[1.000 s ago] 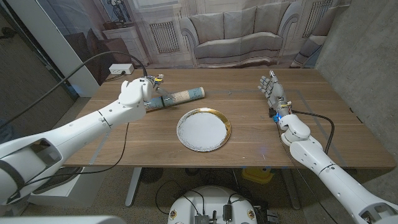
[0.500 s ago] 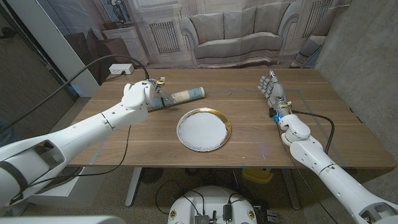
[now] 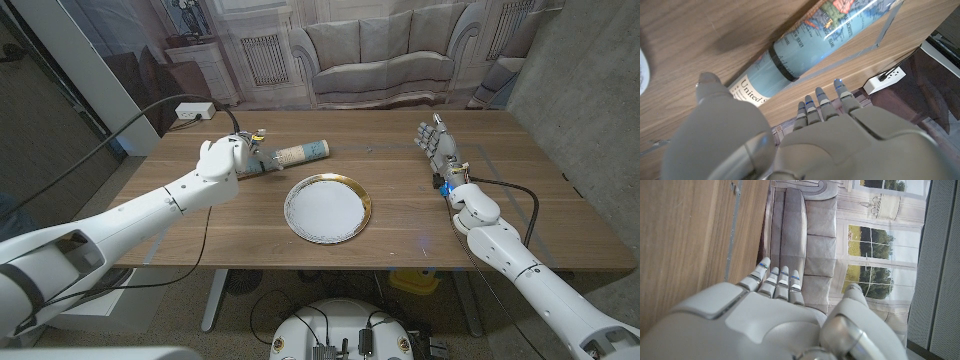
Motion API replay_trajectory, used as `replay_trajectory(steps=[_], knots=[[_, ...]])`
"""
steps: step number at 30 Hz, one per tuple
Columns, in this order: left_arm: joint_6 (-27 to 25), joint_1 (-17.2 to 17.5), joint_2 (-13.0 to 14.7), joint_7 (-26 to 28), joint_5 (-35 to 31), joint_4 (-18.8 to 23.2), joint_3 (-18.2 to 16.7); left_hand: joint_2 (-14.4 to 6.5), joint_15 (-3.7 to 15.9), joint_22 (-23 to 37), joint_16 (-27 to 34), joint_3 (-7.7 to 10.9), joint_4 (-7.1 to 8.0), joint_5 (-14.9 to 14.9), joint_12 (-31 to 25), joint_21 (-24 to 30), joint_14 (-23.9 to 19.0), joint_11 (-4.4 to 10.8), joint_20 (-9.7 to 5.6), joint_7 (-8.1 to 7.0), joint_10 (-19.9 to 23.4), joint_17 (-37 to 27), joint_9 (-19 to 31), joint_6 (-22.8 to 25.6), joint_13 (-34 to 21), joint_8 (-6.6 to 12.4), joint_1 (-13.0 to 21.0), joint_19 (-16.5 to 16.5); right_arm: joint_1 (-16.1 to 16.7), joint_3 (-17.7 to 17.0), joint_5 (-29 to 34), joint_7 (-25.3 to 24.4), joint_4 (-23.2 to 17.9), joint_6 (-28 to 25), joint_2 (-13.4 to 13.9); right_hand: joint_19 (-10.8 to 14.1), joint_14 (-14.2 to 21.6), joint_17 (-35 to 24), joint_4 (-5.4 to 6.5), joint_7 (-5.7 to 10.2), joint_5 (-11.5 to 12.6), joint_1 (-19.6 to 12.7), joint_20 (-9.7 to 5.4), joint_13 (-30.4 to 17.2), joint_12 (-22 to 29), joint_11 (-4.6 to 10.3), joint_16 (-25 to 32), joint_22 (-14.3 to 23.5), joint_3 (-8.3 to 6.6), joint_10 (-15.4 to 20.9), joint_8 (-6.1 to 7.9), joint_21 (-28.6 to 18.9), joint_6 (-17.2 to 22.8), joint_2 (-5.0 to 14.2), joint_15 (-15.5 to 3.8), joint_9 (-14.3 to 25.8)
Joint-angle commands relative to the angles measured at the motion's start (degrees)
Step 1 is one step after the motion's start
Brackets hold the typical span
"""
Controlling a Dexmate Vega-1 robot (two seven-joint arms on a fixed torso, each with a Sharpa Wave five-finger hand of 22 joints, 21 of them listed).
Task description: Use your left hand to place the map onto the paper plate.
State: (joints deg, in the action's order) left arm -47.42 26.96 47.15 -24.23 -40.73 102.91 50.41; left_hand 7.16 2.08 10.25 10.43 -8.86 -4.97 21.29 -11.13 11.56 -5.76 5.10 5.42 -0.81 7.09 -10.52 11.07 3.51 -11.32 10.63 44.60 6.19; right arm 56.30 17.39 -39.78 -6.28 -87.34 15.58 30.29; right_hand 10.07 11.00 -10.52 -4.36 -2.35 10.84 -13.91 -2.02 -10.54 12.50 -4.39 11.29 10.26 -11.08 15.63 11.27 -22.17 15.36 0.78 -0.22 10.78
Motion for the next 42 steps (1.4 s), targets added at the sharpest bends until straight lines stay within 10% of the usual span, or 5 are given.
replay_trajectory(steps=[1,42], knots=[[0.48,0.31,-0.7,1.6,1.19,-1.13,0.41,-0.41,0.54,0.32,0.51,-0.39,-0.05,0.28,-0.58,0.08,0.12,0.14,-0.21,0.04,-0.01,-0.28,0.09,0.03,-0.19,0.63,0.23,-0.09,0.93,-0.31,0.08,-0.82,-0.88,-0.24,0.21,0.52,0.38,-0.11,-0.3,-0.11,-0.09,-0.07,-1.78,-0.2,-0.17,0.18,-0.23,0.19,0.06,0.47,0.08,0.24,0.53,0.41,0.1,0.17],[1.48,-0.48,-1.89,5.08,5.2,-4.85,1.82,-1.44,0.45,0.34,0.66,-1.19,0.14,0.65,-0.79,0.2,-0.07,0.14,-0.42,0.38,0.12,-0.3,0.08,0.26,-0.2,0.88,0.87,0.11,0.71,0.07,0.34,-0.92,0.06,0.11,-0.43,0.78,0.31,-0.11,-0.43,-0.11,-0.09,-0.04,-1.73,-0.2,-0.23,0.05,-0.29,0.22,0.2,0.4,0.04,0.99,0.52,0.53,0.18,0.18]])
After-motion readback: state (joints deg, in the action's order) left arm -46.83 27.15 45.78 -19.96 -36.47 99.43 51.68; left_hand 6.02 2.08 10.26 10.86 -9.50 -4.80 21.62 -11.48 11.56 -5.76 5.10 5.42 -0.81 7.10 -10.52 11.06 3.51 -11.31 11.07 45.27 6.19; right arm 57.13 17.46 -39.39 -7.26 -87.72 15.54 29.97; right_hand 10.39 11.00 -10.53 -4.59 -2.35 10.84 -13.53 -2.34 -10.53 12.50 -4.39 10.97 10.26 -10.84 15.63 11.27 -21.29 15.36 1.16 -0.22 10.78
